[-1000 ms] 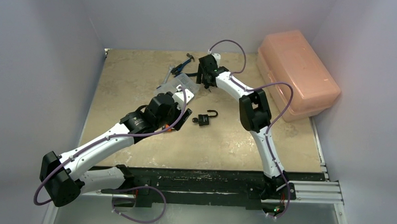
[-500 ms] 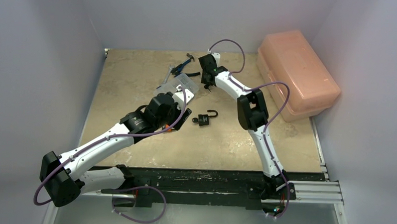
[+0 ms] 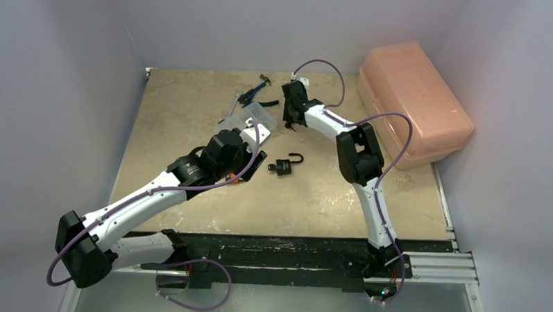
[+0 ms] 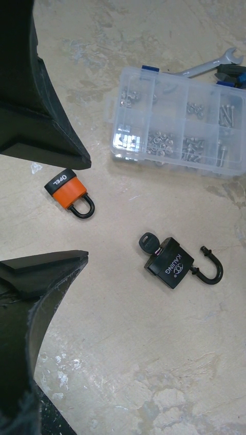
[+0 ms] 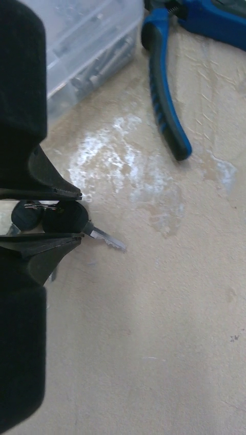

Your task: Unlock with the key

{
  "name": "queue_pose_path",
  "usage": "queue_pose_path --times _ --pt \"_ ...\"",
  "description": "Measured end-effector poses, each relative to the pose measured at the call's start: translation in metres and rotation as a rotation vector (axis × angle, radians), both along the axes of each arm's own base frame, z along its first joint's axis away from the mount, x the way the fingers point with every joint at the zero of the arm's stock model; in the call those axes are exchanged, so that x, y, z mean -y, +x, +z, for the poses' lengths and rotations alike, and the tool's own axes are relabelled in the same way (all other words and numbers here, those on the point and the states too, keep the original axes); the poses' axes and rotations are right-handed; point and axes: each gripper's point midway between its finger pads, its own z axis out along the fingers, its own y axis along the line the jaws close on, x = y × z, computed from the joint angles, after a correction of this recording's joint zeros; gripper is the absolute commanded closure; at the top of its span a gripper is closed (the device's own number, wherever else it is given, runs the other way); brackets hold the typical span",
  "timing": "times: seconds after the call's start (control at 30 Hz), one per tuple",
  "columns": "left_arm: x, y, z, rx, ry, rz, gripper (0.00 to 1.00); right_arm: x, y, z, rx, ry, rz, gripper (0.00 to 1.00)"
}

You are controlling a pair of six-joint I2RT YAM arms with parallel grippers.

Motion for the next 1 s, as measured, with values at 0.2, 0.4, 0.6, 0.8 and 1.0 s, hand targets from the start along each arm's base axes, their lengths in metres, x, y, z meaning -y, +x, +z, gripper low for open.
queue_pose_path --times 0.2,0.4,0.6,0.8,1.0 --pt "0.0 0.0 0.001 0.003 -0.003 0.0 0.38 0.001 -0.013 0.02 0.032 0.014 0.059 0.95" --pt "-0.001 -0.001 0.005 0.011 -0.011 0.0 0.38 0.001 -0.021 0.068 0.127 0.058 0.1 0.98" --pt "-0.001 -0.001 0.007 0.017 -0.017 0.0 0.38 0.005 -0.034 0.107 0.208 0.096 0.131 1.0" --pt "-0.003 -0.001 0.013 0.034 -0.027 0.007 0.39 0.013 -0.065 0.115 0.221 0.114 0.192 1.0" --pt "-0.007 0.0 0.02 0.059 -0.034 0.027 0.39 0.017 -0.108 0.127 0.233 0.166 0.277 1.0"
